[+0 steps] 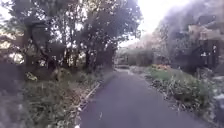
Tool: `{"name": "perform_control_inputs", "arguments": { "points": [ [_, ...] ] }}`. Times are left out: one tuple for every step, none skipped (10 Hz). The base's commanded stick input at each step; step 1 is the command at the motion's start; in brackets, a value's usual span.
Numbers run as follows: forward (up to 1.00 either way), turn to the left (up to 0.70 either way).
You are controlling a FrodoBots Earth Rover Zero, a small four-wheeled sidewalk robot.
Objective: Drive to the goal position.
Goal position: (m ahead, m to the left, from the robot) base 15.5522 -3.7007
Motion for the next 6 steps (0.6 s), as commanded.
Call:
{"name": "perform_control_inputs", "arguments": {
  "points": [
    [0.7, 0.0],
    [0.7, 0.0],
    [0.7, -0.04],
    [0.7, -0.1],
    [0.7, -0.14],
    [0.7, -0.14]
  ]
}}
